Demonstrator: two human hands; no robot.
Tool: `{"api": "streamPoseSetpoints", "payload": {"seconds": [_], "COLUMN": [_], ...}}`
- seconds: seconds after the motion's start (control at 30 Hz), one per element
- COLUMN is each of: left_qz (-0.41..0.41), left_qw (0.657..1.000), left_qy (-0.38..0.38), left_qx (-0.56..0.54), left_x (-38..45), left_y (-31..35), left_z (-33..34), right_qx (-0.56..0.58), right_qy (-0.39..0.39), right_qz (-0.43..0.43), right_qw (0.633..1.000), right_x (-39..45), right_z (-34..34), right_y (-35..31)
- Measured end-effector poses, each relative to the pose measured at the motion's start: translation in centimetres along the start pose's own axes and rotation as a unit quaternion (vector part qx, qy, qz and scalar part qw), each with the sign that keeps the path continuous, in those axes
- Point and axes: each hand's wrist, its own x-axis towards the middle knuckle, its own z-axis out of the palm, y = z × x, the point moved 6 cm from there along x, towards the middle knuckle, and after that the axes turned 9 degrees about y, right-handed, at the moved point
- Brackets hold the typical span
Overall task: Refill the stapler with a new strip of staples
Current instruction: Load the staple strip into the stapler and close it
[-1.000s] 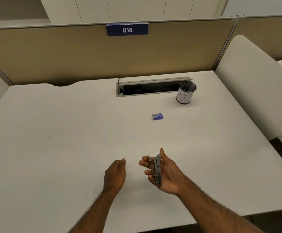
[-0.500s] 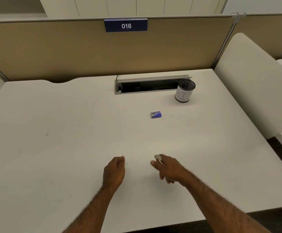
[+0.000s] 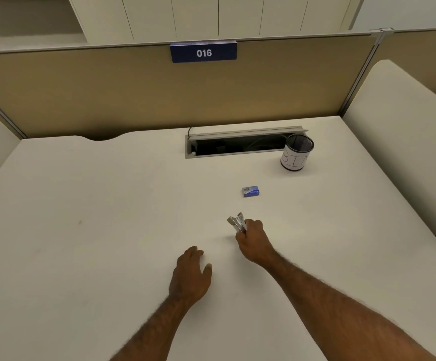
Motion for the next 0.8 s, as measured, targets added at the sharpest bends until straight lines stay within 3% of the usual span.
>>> {"api": "streamPoseSetpoints", "payload": {"seconds": [0.37, 0.8], "left_qz": [0.028, 0.035], "left_qw": [0.989, 0.990], "left_qy": [-0.082, -0.046], "left_qx": [0.120, 0.127], "left_x": [5.7, 11.7], "left_y": [-0.7, -0.9], "left_z": [-0.1, -0.3], "right_qx": [-0.038, -0.053], "right_qy": [0.095, 0.102], "right_qz": [0.022, -0.003], "right_qw": [0.995, 0.993], "right_x": [4.8, 10.8], "right_z": [2.2, 5.3], "right_y": [-2.5, -5.3]}}
